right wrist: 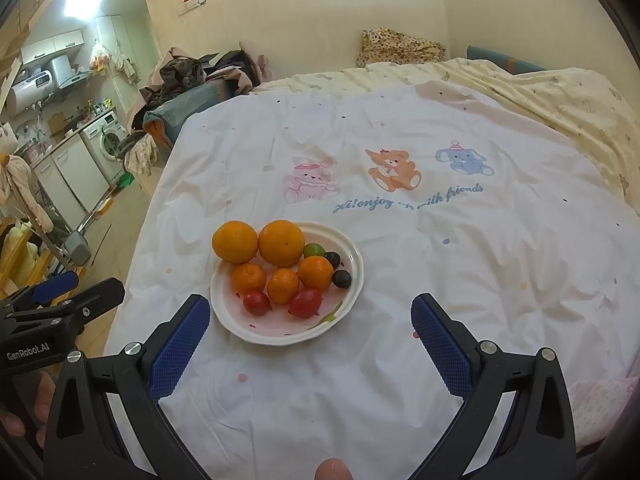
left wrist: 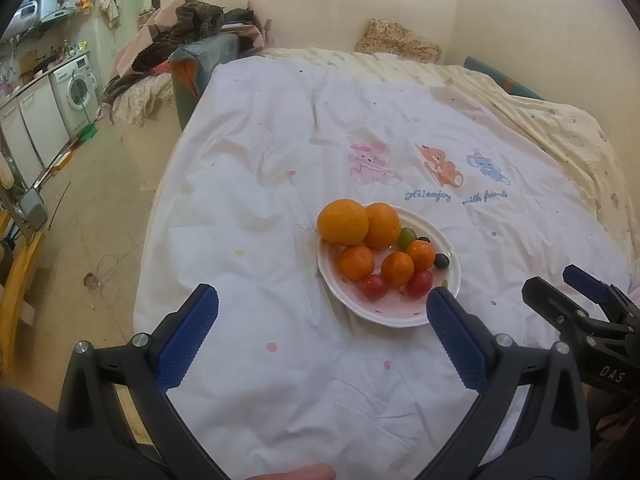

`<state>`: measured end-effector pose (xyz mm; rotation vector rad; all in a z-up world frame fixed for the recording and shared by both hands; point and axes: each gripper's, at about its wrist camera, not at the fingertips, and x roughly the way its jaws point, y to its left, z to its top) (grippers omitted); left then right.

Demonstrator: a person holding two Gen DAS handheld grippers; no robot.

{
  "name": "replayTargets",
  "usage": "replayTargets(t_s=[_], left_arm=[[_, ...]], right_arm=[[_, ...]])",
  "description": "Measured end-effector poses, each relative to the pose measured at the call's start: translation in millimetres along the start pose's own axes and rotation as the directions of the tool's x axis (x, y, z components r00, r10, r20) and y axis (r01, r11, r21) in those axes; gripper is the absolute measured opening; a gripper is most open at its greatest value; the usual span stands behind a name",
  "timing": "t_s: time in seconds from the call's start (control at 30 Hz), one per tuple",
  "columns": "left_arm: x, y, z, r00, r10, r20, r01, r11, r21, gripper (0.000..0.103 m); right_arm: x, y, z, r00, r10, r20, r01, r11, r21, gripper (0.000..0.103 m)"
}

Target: Organize fruits

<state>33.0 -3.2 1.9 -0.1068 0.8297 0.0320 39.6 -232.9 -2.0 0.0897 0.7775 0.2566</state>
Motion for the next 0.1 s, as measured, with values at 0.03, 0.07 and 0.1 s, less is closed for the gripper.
replayTargets(t_s=[0.03, 0.07, 0.1], left_arm=[[0.2, -0.1, -0.6, 1.000, 0.001, -0.001, -0.001, 1.000, -0.001, 0.103], [0.6, 0.0, -0.9, 1.000, 0.001, -0.003, -0.001, 1.000, -0.002, 0.103], [0.4, 0.4, -0.8, 1.000, 0.002, -0.003, -0.002, 1.000, -0.004, 0.103]], right_arm=[[0.3, 0.3, -0.1, 1.000, 0.000, 0.000, 0.000, 1.000, 0.000, 0.103], [0.1, 0.2, 0.1, 1.000, 0.001, 0.000, -0.001, 1.000, 0.000, 0.103], [0.5, 0.4, 0.5, 1.000, 0.001, 0.000, -0.001, 1.000, 0.000, 0.103]])
